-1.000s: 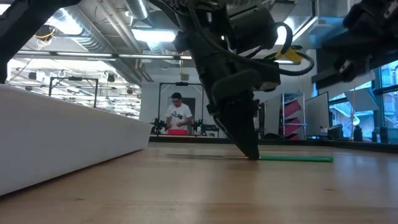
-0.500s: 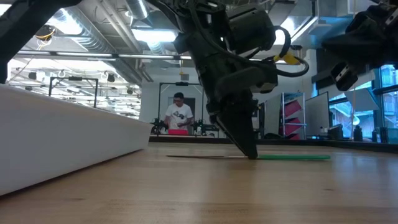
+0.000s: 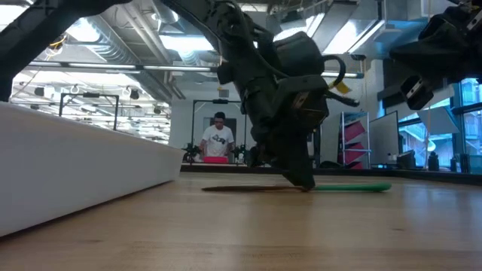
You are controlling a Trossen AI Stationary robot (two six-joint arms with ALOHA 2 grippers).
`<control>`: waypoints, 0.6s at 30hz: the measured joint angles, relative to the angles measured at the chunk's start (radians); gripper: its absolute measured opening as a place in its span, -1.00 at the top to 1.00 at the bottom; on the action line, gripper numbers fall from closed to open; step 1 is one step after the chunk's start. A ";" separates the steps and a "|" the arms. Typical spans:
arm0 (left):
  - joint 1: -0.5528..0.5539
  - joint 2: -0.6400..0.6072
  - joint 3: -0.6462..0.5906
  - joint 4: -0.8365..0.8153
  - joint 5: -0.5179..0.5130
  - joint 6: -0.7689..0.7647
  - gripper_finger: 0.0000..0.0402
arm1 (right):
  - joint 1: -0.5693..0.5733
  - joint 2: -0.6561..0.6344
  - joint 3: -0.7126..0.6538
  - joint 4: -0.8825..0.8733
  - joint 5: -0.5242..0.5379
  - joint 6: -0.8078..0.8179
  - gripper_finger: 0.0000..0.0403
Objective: Sort silverware
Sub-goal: Put the green knife on the silverware tray
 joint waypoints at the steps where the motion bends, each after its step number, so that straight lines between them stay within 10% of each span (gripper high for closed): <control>1: 0.008 0.000 0.000 0.007 0.024 -0.008 0.88 | 0.000 0.000 0.000 -0.001 0.000 0.000 0.97; 18: 0.102 0.005 -0.002 0.124 0.169 -0.137 0.99 | 0.000 0.000 -0.001 -0.004 0.000 0.000 0.97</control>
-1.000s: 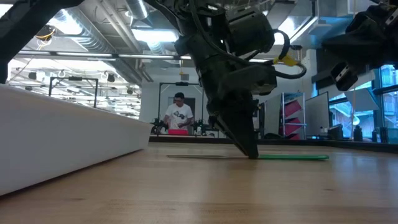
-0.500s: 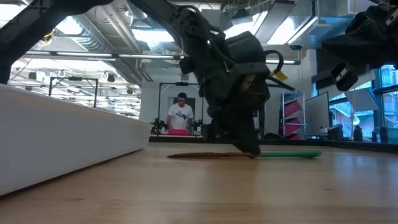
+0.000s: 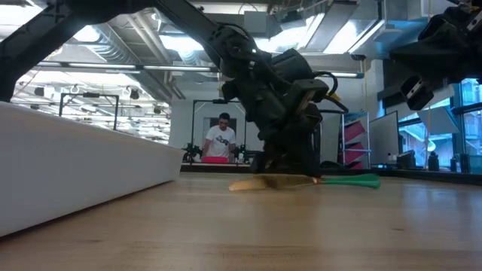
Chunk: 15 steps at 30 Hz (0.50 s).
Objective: Sort silverware
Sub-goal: Put the green knife on the silverware tray
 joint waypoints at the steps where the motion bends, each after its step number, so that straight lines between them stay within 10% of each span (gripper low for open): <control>1: 0.005 0.000 0.001 0.000 0.000 0.000 1.00 | 0.000 0.000 0.000 0.000 0.000 0.000 0.97; 15: -0.013 -0.002 0.002 -0.005 -0.006 0.100 0.98 | 0.000 0.000 -0.001 -0.044 0.000 0.000 0.97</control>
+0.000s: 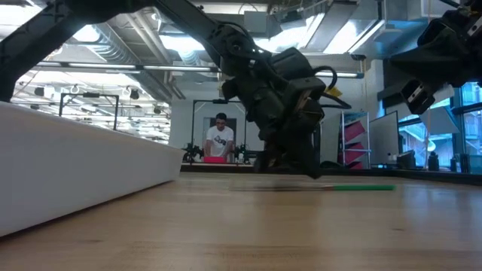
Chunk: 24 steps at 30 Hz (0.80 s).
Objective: Sort silverware
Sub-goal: Put the green knife on the silverware tray
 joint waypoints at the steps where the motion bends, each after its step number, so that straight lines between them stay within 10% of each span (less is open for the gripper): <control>1: -0.004 0.000 0.000 0.000 -0.010 0.013 0.98 | 0.000 0.000 0.000 -0.001 0.000 0.000 0.97; 14: -0.055 -0.002 0.001 0.062 -0.039 0.147 0.84 | 0.000 0.000 0.000 0.000 0.000 0.000 0.97; 24: -0.125 -0.003 0.001 0.091 -0.334 0.321 0.37 | 0.000 0.000 0.000 -0.066 -0.055 -0.027 0.97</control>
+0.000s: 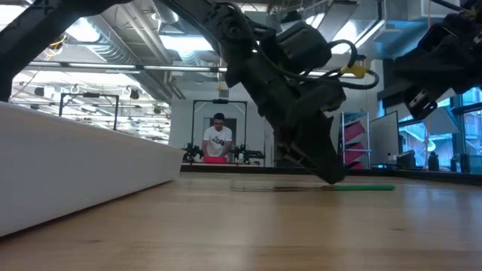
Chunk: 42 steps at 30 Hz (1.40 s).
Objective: Sort silverware
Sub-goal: Put the green knife on the silverware tray
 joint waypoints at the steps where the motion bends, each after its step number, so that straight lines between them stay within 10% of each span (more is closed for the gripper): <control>1: -0.009 0.000 0.000 -0.006 -0.023 0.021 0.36 | 0.000 0.000 0.000 0.000 -0.017 0.000 0.97; 27: -0.045 0.010 -0.002 -0.166 -0.227 -0.072 0.36 | 0.000 0.000 0.000 -0.010 -0.067 0.000 0.97; 42: -0.030 0.013 -0.007 -0.160 -0.182 -0.124 0.93 | 0.000 0.000 0.000 -0.010 -0.067 0.000 0.97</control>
